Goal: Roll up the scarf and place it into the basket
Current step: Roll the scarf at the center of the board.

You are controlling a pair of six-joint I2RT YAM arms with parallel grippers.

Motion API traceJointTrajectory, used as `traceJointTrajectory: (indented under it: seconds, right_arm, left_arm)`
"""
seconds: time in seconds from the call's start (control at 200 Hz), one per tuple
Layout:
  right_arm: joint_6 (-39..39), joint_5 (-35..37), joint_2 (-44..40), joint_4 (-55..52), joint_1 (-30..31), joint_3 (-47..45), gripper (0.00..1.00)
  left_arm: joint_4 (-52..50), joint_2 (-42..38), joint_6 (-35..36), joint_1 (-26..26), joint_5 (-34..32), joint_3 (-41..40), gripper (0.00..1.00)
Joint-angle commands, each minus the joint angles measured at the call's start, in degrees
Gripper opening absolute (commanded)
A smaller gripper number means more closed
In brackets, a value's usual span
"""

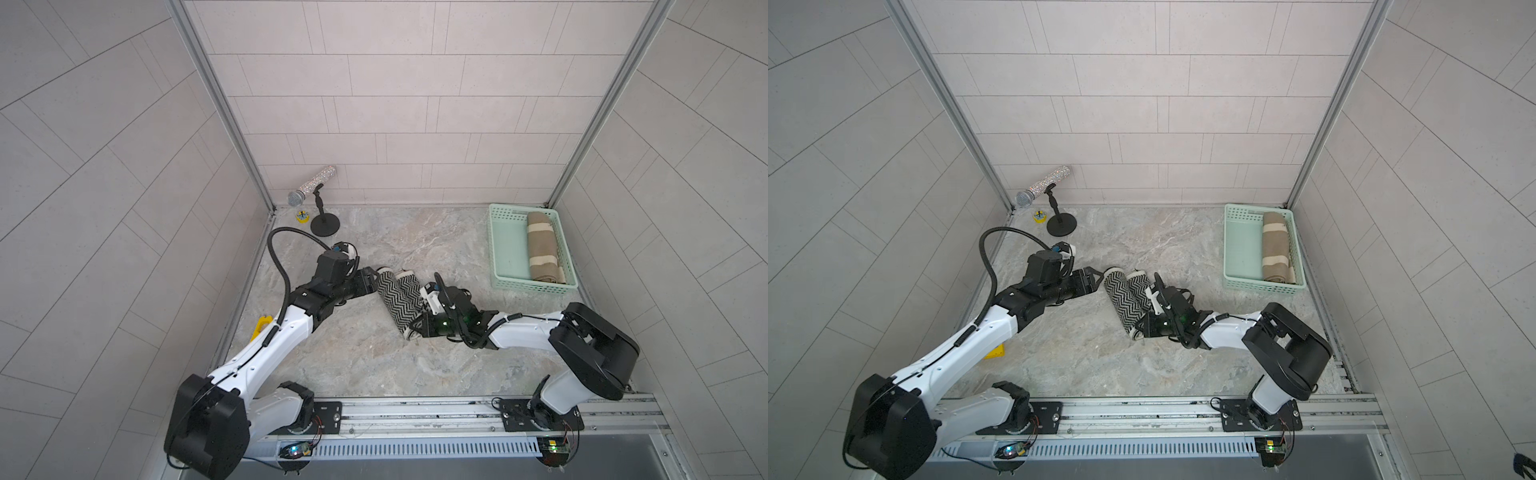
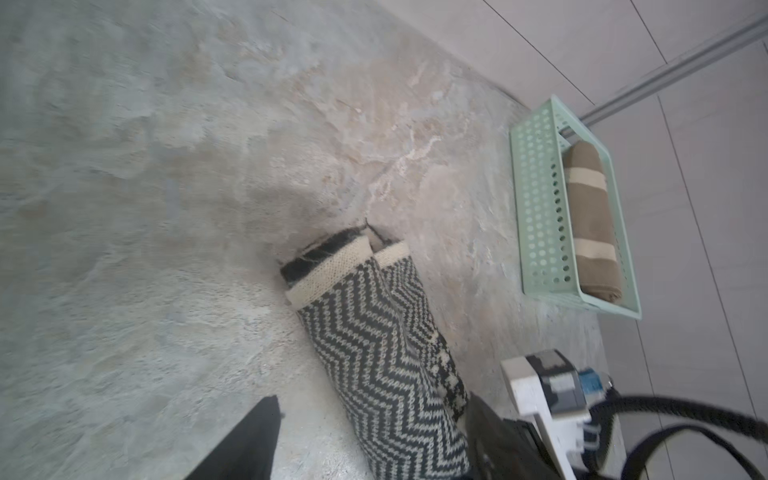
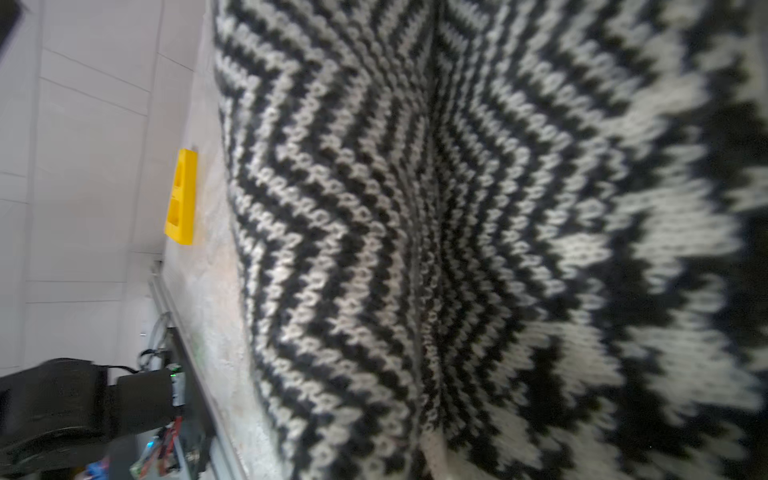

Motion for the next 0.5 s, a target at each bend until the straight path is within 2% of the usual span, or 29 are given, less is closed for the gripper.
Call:
traceJointTrajectory:
  seconds: [0.0, 0.065, 0.155, 0.235, 0.385, 0.495]
  right_arm:
    - [11.72, -13.13, 4.85, 14.71, -3.44, -3.95, 0.0]
    - [15.44, -15.28, 7.58, 21.43, -5.09, -5.38, 0.0]
    - [18.55, -16.16, 10.5, 27.3, -6.01, -6.75, 0.0]
    - [19.96, -15.89, 11.54, 30.03, -6.14, -7.52, 0.0]
    - [19.05, -14.88, 10.74, 27.7, -6.58, -7.62, 0.01]
    - [15.24, -13.72, 8.24, 18.6, -6.6, -6.67, 0.1]
  left_arm:
    - [15.4, 3.44, 1.12, -0.08, 9.9, -1.47, 0.61]
    - [18.34, 6.97, 0.88, -0.18, 12.59, -1.7, 0.5]
    - [21.86, 11.62, 0.32, -0.4, 15.46, -1.61, 0.45]
    - [23.85, 15.66, 0.15, -0.7, 17.09, -1.17, 0.34]
    - [26.3, 22.8, -0.27, -0.71, 17.84, -0.56, 0.29]
    - [30.17, 28.19, -2.78, -0.72, 19.59, 0.52, 0.24]
